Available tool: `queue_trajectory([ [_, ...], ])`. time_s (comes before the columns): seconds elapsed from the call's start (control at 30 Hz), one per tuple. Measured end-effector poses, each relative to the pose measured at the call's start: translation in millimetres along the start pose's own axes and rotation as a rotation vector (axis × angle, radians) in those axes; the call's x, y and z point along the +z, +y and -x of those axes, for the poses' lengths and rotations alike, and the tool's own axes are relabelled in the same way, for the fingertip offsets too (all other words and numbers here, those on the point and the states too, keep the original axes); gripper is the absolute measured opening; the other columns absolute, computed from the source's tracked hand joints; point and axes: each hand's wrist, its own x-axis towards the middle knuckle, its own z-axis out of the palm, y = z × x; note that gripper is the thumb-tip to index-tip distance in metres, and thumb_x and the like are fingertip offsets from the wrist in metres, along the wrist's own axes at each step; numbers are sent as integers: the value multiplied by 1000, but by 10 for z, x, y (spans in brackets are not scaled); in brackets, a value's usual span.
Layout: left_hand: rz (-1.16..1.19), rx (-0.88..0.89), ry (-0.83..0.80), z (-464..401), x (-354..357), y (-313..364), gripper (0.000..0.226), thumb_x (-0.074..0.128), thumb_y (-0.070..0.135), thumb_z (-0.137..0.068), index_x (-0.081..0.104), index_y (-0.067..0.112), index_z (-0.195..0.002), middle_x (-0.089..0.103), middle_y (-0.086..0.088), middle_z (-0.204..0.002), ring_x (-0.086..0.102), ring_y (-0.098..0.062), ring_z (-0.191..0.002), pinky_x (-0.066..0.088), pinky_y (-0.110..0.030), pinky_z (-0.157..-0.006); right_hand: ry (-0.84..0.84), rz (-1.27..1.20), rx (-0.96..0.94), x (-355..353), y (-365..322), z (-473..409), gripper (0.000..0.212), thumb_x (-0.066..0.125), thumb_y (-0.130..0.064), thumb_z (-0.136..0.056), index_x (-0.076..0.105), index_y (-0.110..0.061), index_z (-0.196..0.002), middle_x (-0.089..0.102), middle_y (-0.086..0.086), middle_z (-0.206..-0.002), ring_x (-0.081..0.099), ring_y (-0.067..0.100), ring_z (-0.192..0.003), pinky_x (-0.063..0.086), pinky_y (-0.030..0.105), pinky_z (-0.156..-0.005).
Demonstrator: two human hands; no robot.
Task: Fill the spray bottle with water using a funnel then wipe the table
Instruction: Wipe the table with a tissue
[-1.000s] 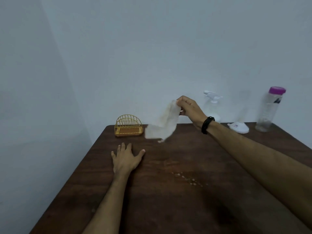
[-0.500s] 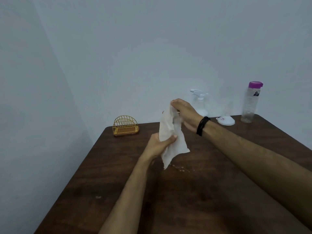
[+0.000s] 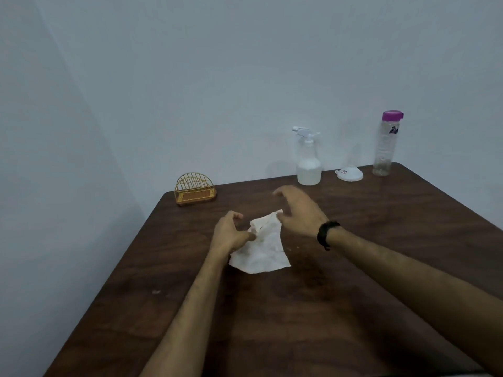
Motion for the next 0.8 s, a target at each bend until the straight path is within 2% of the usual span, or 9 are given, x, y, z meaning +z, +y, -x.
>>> queue_trajectory([
  [0.1, -48, 53, 84, 13, -87, -198, 59, 84, 15, -74, 59, 22, -126, 56, 0, -133, 55, -16, -116, 52, -32, -89, -334, 25, -160, 118, -80, 223, 48, 61, -42, -93, 52, -24, -136, 52, -5, -142, 48, 12, -128, 42, 37, -108],
  [0.17, -70, 137, 112, 61, -135, -289, 52, 84, 18, -74, 63, 23, -122, 59, 1, -128, 55, -12, -115, 49, -27, -88, -463, 82, -156, 250, -128, 320, 66, 53, -54, -94, 34, -25, -151, 33, -6, -158, 34, 13, -142, 34, 38, -115],
  [0.23, -115, 243, 104, 128, -155, -350, 47, 84, 19, -76, 67, 24, -120, 61, 4, -124, 55, -7, -111, 46, -24, -91, -527, 126, -87, 389, -161, 372, 72, 47, -58, -96, 20, -28, -156, 23, -5, -163, 26, 17, -147, 29, 41, -116],
  [0.3, -157, 291, 83, 178, -155, -399, 42, 82, 20, -79, 69, 23, -119, 61, 6, -122, 53, -5, -109, 43, -22, -92, -508, 162, -106, 493, -200, 414, 57, 45, -51, -99, 35, -29, -151, 39, 0, -155, 38, 22, -140, 35, 42, -111],
  [0.4, -153, 242, 117, 179, -196, -509, 34, 77, 29, -85, 70, 23, -117, 60, 7, -119, 54, -7, -110, 44, -26, -93, -420, 114, -161, 489, -272, 406, 25, 58, -29, -96, 70, -26, -118, 68, -4, -118, 61, 15, -108, 49, 30, -88],
  [0.5, -168, 181, 192, 115, -310, -623, 28, 64, 32, -95, 69, 20, -120, 63, -1, -124, 57, -15, -113, 45, -30, -95, -484, -248, 36, 347, -294, 297, 13, 71, -19, -88, 75, -22, -101, 71, -10, -97, 64, 3, -87, 52, 23, -79],
  [0.6, -294, 128, 157, 54, -355, -757, 42, 56, 32, -100, 57, 19, -139, 52, -6, -145, 48, -23, -133, 39, -40, -112, -325, -611, 330, 224, -221, 159, 12, 71, -15, -88, 72, -20, -99, 73, -5, -91, 68, 8, -85, 52, 23, -70],
  [0.7, -459, 80, 113, 81, -290, -851, 50, 47, 39, -103, 43, 22, -151, 34, -6, -160, 31, -24, -147, 26, -42, -121, -102, -312, 340, 275, -55, 106, 14, 69, -14, -88, 70, -23, -99, 70, -4, -92, 65, 14, -87, 53, 23, -69],
  [0.8, -488, 104, 126, 102, -265, -864, 50, 43, 40, -104, 42, 24, -151, 31, -6, -162, 27, -24, -149, 23, -44, -122, -201, 148, 71, 402, 45, 186, 30, 65, -11, -89, 72, -27, -114, 70, -2, -112, 59, 20, -104, 53, 34, -85],
])
